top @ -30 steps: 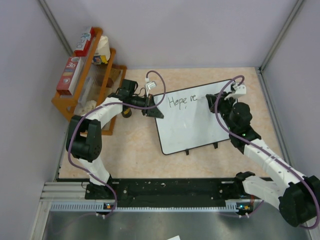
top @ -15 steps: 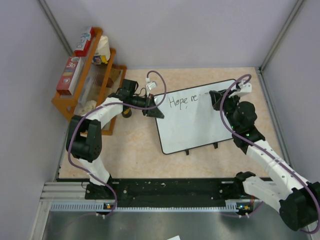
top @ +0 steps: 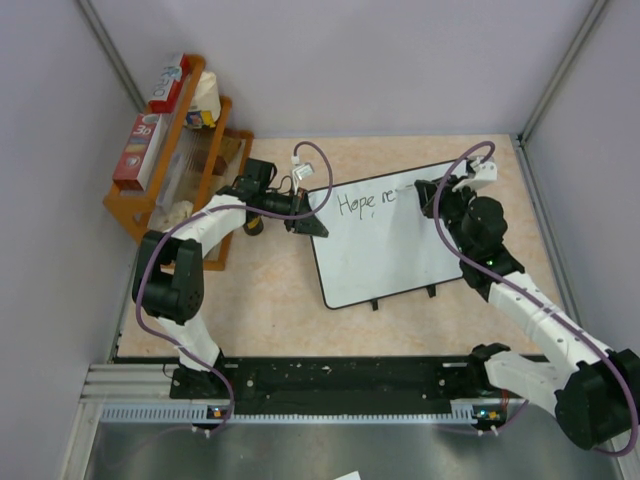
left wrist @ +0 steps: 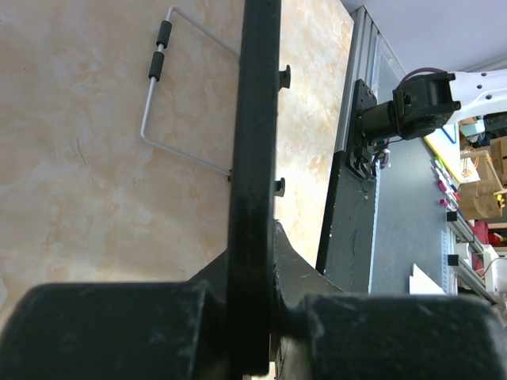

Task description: Write a sentence on the whiteboard

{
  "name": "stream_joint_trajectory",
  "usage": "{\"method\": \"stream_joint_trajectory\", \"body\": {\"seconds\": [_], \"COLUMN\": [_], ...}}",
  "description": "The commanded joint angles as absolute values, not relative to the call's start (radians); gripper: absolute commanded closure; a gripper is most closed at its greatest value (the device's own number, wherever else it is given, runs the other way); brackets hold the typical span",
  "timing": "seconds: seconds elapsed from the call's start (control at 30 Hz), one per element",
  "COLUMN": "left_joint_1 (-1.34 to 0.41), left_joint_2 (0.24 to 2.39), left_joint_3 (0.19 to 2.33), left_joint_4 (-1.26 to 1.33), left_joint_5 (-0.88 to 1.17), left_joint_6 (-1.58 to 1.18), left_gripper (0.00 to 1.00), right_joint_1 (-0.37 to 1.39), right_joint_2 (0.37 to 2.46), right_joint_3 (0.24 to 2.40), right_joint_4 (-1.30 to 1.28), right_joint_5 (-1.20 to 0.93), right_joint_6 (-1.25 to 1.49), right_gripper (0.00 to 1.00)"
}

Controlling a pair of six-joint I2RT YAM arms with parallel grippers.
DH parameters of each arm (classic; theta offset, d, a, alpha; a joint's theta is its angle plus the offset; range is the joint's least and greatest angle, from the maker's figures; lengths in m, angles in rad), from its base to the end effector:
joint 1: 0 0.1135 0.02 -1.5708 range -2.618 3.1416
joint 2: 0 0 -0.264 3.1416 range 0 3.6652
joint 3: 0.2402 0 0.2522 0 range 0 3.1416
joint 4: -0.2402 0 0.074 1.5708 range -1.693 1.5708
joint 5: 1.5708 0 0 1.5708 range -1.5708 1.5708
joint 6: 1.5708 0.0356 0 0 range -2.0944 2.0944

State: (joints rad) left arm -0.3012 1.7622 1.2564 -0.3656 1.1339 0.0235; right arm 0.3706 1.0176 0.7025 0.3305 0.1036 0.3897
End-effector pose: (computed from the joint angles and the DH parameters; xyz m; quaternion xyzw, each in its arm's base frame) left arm 0.3446 -0.1408 0.2383 0.3097 0.7523 -0.5397 0.2164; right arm 0.2271 0.0843 0.3209 0.0436 0.7003 0.2303 0.6743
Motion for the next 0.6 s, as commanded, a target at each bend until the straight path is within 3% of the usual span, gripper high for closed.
{"method": "stream_joint_trajectory", "body": {"seconds": [0.0, 0.57], "left_joint_1": [-0.324, -0.324], "left_joint_2": [1.758, 1.758], "left_joint_3": [1.23, 1.223], "left_joint_4": [-0.382, -0.382], "left_joint_5": [0.896, 0.89], "left_joint_6": [0.172, 0.176], "left_gripper": [1.0, 1.0], "right_joint_1": [0.36, 0.36], "right_joint_2": [1.031, 0.997], "right_joint_3": [0.718, 0.661], "right_joint_4": [0.37, 0.324], "right_joint_5": [0.104, 0.109], "right_joint_6": [0.396, 0.38], "right_gripper": [1.0, 1.0]}}
